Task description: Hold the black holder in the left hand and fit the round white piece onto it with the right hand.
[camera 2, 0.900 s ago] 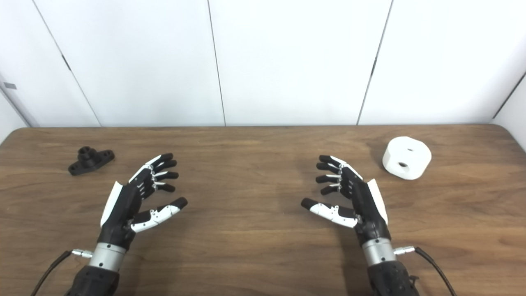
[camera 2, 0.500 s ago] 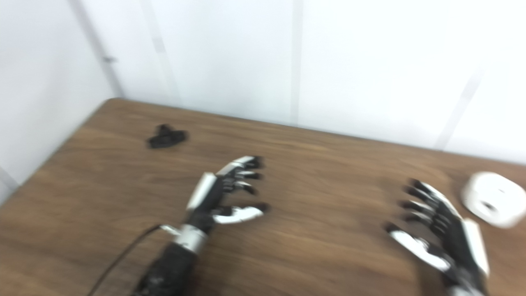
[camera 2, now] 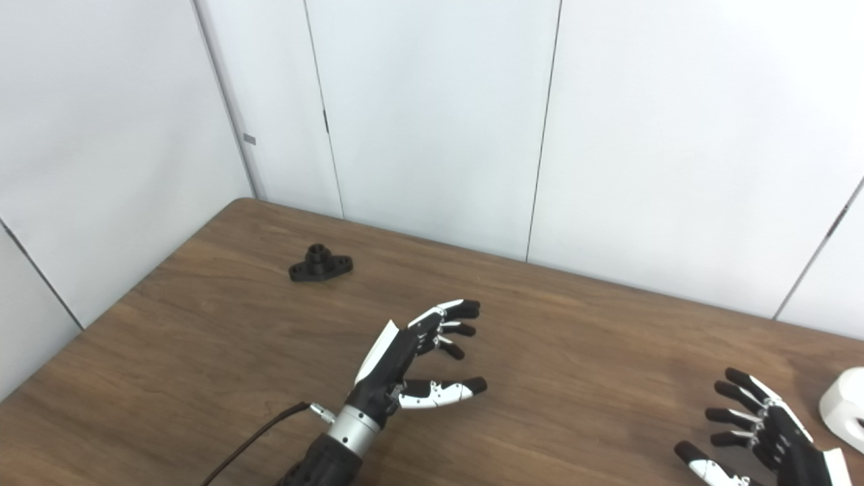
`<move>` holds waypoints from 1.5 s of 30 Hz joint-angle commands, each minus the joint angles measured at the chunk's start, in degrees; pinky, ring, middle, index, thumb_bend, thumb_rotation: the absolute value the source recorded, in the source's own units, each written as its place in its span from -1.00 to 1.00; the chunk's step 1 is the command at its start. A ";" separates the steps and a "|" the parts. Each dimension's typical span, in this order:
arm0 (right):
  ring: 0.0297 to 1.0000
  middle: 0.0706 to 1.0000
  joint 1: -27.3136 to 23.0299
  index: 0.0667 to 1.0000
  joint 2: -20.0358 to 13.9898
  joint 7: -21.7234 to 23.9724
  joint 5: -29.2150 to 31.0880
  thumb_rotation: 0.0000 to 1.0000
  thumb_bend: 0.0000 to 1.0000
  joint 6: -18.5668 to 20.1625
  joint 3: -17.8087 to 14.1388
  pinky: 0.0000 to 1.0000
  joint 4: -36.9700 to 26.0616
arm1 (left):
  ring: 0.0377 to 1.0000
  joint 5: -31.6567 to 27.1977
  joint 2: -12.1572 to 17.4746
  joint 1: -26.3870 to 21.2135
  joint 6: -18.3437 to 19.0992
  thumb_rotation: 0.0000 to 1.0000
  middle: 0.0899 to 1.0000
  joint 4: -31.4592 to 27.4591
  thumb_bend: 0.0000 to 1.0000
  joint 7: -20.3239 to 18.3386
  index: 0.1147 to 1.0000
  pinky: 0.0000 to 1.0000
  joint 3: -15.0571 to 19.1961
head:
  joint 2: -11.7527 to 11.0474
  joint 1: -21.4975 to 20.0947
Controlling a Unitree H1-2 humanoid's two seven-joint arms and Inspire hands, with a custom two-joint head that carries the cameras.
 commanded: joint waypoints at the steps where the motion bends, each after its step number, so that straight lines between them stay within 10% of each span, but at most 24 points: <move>1: 0.31 0.52 -1.11 0.59 -0.23 -0.01 0.39 -0.69 0.03 -1.87 -0.22 0.06 -1.97 | 0.50 -0.08 0.28 -1.04 -1.50 -0.83 0.63 -1.30 0.39 0.41 0.61 0.18 -0.14 | 0.08 -0.09; 12: 0.30 0.52 -1.43 0.58 0.12 -0.34 -0.43 -0.78 0.01 -0.19 -0.07 0.04 -3.46 | 0.33 -0.85 3.05 -1.80 0.13 -0.97 0.48 -4.10 0.36 -1.28 0.53 0.05 0.80 | 0.14 0.69; 31: 0.30 0.53 -2.14 0.59 -0.58 0.07 0.02 -0.78 -0.03 1.52 -0.76 0.05 -3.93 | 0.27 -3.26 22.09 -7.99 16.74 -1.00 0.41 -16.37 0.35 -10.69 0.43 0.03 8.54 | 0.07 2.12; 45: 0.32 0.55 -1.99 0.61 -0.60 0.33 0.17 -0.98 -0.08 1.88 -0.73 0.08 -4.48 | 0.53 12.67 25.48 -9.95 22.94 -0.74 0.55 -15.23 0.43 -1.77 0.50 0.30 14.36 | 0.05 2.18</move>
